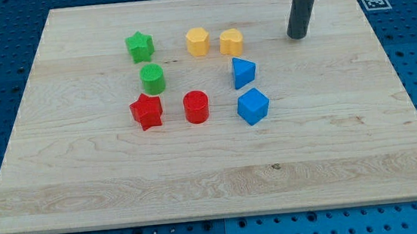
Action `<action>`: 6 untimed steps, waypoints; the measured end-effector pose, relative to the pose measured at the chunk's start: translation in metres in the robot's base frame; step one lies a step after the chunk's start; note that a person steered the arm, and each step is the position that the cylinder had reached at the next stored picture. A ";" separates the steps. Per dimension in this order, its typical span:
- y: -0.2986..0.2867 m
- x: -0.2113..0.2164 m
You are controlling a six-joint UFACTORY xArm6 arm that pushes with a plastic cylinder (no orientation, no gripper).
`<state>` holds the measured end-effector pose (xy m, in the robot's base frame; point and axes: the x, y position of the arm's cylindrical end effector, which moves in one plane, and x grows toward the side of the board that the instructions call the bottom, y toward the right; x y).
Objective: Point your hand at the right side of the yellow heart
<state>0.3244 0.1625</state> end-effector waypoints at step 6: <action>-0.031 -0.005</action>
